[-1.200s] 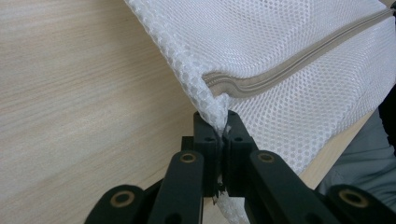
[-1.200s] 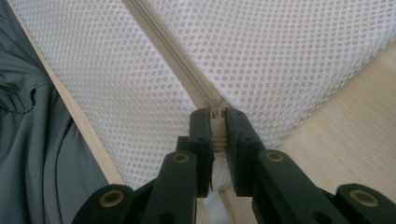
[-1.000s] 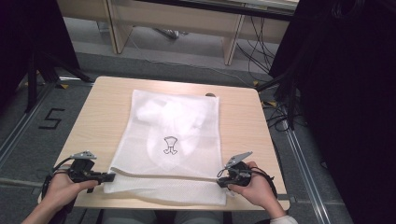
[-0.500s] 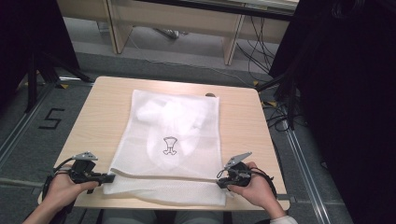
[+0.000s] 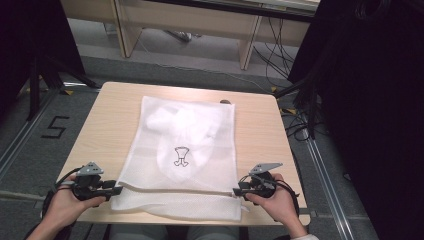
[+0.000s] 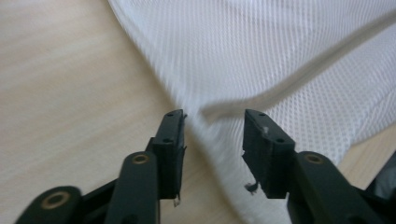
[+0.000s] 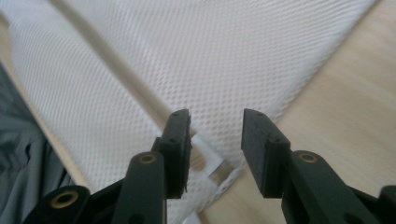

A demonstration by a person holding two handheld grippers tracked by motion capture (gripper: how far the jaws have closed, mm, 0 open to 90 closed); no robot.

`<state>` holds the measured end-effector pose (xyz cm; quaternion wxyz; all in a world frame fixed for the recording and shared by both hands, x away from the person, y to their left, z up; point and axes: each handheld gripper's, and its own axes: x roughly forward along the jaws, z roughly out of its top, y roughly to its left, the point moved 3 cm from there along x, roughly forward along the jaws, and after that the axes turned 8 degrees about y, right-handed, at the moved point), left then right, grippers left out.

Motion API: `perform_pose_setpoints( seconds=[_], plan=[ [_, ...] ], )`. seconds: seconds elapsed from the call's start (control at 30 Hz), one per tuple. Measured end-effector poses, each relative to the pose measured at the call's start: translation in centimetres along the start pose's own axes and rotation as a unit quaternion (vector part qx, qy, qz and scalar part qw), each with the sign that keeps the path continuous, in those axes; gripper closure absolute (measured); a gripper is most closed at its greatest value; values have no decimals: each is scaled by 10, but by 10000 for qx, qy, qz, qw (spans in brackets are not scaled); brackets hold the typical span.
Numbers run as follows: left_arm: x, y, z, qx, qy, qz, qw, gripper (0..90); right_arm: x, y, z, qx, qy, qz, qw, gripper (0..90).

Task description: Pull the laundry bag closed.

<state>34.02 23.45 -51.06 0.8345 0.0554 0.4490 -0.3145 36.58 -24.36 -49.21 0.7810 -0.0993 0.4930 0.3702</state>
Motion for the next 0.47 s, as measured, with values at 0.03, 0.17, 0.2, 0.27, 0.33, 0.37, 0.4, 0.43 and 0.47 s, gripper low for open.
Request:
perform_pose_setpoints(
  seconds=[0.03, 0.17, 0.2, 0.27, 0.33, 0.37, 0.4, 0.43, 0.47],
  plan=[
    [-3, 2, 0, 49, -41, 11, 10000, 554, -1, -4, 1, -14, -121, -75, 9999, 621],
    [-7, 4, 2, -71, -351, 74, 9993, 486, -5, -12, 1, 304, -224, -264, 9989, 593],
    [-7, 5, 3, -97, -386, 51, 9992, 474, -5, -14, 1, 308, -289, -309, 9986, 593],
    [-5, 4, 4, -262, -514, 25, 9983, 437, -4, -16, 1, 431, -401, -360, 9976, 584],
    [-6, 5, 5, -273, -552, 46, 9981, 411, -2, -19, 1, 539, -524, -373, 9965, 569],
    [-6, 5, 5, -329, -611, 51, 9976, 400, -2, -20, 0, 627, -541, -399, 9958, 566],
    [-6, 4, 5, -377, -639, 14, 9972, 390, -2, -21, 0, 681, -542, -404, 9954, 562],
    [-6, 5, 5, -348, -616, 12, 9975, 386, -3, -22, 0, 593, -512, -423, 9960, 555],
    [-6, 4, 6, -337, -628, 16, 9975, 384, -5, -22, -1, 682, -372, -400, 9962, 553]
  ],
)
